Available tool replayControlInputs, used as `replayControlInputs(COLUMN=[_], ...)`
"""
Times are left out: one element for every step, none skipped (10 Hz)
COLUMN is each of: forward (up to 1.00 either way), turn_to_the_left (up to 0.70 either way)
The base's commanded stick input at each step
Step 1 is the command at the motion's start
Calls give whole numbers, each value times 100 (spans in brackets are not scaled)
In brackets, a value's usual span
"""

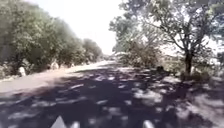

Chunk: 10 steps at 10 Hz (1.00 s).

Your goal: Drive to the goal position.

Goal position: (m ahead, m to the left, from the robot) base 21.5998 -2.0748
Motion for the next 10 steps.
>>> replayControlInputs(forward=[50, 50, 50, 50, 50, 50, 50, 50, 50, 50], turn_to_the_left=[0, 0, 0, -50, -50, -50, 0, 0, 0, 0])
